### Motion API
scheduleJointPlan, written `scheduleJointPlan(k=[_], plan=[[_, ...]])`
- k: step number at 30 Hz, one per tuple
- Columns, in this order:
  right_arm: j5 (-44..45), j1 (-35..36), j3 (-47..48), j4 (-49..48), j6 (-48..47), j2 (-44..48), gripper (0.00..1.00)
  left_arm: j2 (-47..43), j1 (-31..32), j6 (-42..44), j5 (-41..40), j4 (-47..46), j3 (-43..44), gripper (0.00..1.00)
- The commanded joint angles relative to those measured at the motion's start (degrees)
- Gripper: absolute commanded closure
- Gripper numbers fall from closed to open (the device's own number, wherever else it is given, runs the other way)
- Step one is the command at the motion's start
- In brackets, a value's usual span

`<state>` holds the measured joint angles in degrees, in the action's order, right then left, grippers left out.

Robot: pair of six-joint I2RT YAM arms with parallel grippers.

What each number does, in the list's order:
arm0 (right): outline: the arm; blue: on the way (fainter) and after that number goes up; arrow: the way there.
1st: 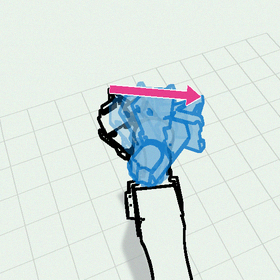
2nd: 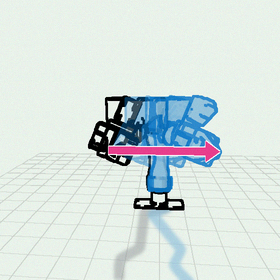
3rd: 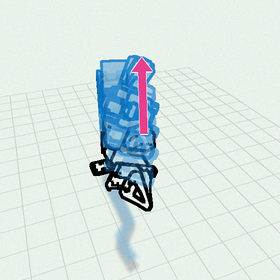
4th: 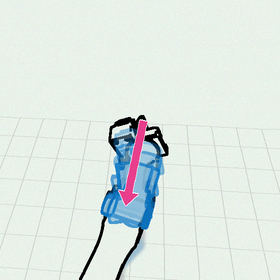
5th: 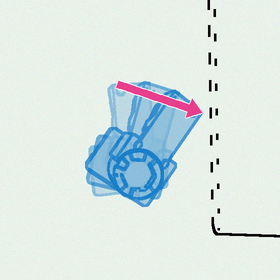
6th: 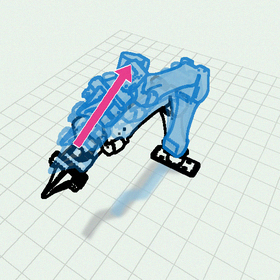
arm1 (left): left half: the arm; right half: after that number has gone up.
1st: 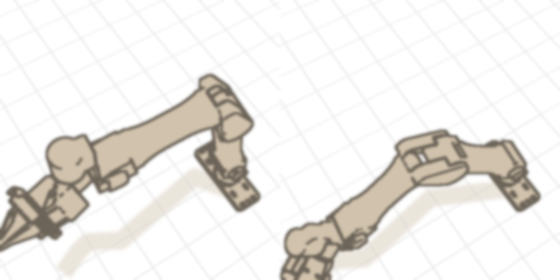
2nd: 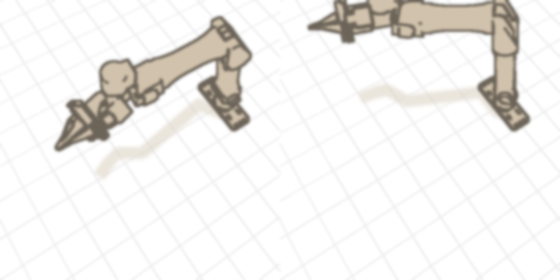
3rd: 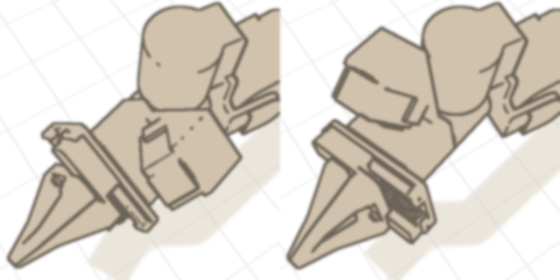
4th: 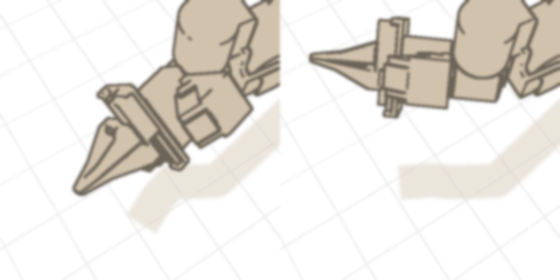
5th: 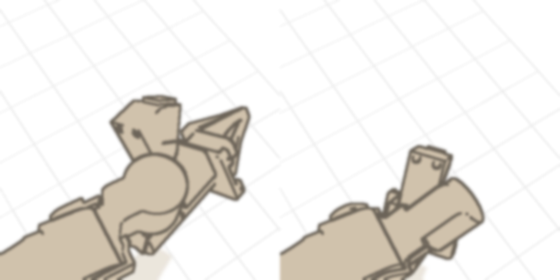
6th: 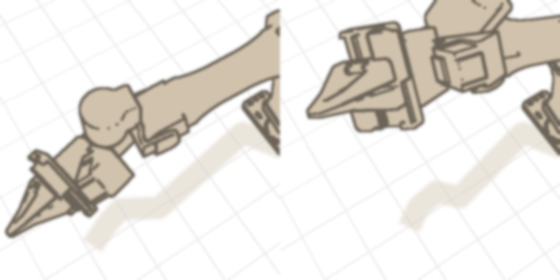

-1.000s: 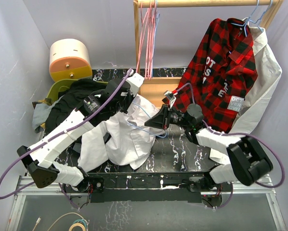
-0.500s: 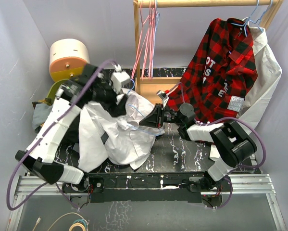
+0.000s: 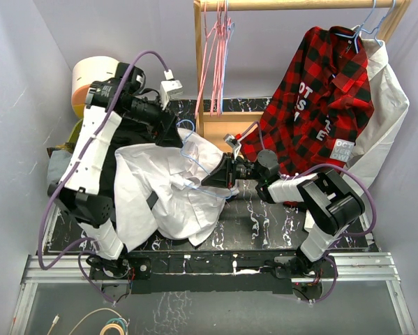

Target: Place the shirt on the hanger

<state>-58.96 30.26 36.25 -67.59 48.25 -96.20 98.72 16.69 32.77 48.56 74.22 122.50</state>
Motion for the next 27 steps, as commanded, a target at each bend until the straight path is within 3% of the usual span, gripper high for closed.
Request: scheduleJointPlan(k=[1,9,13,15,18,19,20,22,23,25,27], plan=[[-1.74,0.19,2.45,-4.04,-2.34,0.23,0.92,0.36,-0.24,6.13,0.25,1.75,-3.49,0.23],[-1.60,0.24,2.58,-3.71,-2.36,0.13,0.92,-3.53,-0.25,7.44,-3.34,-5.52,-14.58,0.29],[-1.73,0.23,2.84,-3.38,-2.34,0.16,0.92,-6.53,-0.25,7.31,-5.86,-10.04,-20.09,0.38],[-1.51,0.24,2.86,-3.34,-2.36,0.27,0.92,-7.83,-0.25,7.26,-6.53,-11.88,-22.44,0.54],[-0.56,0.24,3.02,-3.18,-2.02,0.80,0.92,-9.10,-0.21,7.14,-6.84,-12.87,-23.96,0.98],[0.07,0.24,3.24,-2.54,-1.97,1.23,0.92,-9.40,-0.25,7.13,-6.97,-12.78,-23.71,1.00],[0.81,0.19,3.55,-1.65,-2.14,1.91,0.85,-9.78,-0.25,6.90,-6.88,-12.82,-23.32,1.00],[2.29,-0.29,4.09,3.02,-4.18,4.75,0.38,-10.85,-0.25,6.13,-7.12,-13.21,-21.90,1.00],[4.07,-0.93,3.86,7.51,-7.05,8.67,0.19,-11.44,-0.25,5.81,-7.19,-13.00,-20.82,1.00],[10.13,-2.98,2.14,16.83,-12.89,16.18,0.03,-11.85,-0.25,5.28,-6.98,-11.11,-16.75,1.00],[13.95,-6.54,-0.59,22.20,-15.29,23.07,0.02,-12.13,-0.20,3.88,-7.62,-10.08,-13.24,1.00]])
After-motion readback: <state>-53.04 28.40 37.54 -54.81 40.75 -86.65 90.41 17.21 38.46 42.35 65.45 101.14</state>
